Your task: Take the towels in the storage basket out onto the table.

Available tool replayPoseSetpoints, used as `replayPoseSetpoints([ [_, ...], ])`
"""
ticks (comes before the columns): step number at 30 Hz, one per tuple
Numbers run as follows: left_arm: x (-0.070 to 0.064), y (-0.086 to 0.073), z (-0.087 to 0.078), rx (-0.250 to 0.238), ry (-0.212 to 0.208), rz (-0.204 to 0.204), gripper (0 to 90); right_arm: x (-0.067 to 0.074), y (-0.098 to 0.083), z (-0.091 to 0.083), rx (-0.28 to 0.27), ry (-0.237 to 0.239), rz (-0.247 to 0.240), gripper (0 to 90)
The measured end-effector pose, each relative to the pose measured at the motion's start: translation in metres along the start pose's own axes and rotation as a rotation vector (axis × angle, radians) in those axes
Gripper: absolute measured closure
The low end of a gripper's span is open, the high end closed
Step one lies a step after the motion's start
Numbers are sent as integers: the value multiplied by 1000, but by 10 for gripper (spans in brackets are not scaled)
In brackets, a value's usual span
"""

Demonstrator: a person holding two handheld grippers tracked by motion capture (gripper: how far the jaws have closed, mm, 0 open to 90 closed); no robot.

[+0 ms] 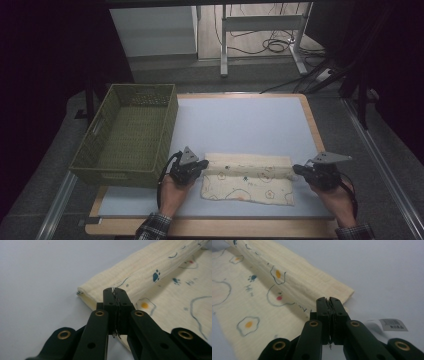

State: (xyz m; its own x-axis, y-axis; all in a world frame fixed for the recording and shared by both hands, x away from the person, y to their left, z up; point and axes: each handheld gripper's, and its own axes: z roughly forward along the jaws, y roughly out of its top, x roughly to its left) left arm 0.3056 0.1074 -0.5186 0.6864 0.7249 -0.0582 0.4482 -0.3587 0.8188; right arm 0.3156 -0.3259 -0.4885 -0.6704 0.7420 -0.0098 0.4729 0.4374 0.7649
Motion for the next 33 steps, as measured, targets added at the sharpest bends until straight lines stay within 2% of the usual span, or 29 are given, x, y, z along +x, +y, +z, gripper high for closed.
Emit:
replayPoseSetpoints([
  [3, -7, -6, -7, -4, -7, 14, 886, 8, -7, -8, 2, 15, -1, 873],
  [9, -14, -18, -15, -8, -20, 15, 885, 23, -20, -16, 11, 40, -19, 872],
  [19, -27, -33, -23, 3, -46, 23, 881, 35, -38, -19, 46, 81, -20, 867],
  [22, -29, -38, -26, 6, -59, 14, 871, 38, -41, -22, 47, 89, -19, 861],
  [23, -29, -38, -26, 6, -59, 14, 853, 39, -42, -23, 47, 96, -17, 855],
  [26, -28, -43, -34, -11, -76, -23, 742, 41, -44, -28, 43, 115, -15, 795],
  [29, -27, -44, -39, -14, -69, -36, 662, 41, -44, -32, 43, 115, -12, 760],
  [30, -25, -44, -44, -22, -48, -42, 629, 40, -43, -37, 39, 107, -10, 731],
  [33, -22, -42, -45, -26, -51, -54, 604, 37, -42, -41, 34, 98, -4, 716],
])
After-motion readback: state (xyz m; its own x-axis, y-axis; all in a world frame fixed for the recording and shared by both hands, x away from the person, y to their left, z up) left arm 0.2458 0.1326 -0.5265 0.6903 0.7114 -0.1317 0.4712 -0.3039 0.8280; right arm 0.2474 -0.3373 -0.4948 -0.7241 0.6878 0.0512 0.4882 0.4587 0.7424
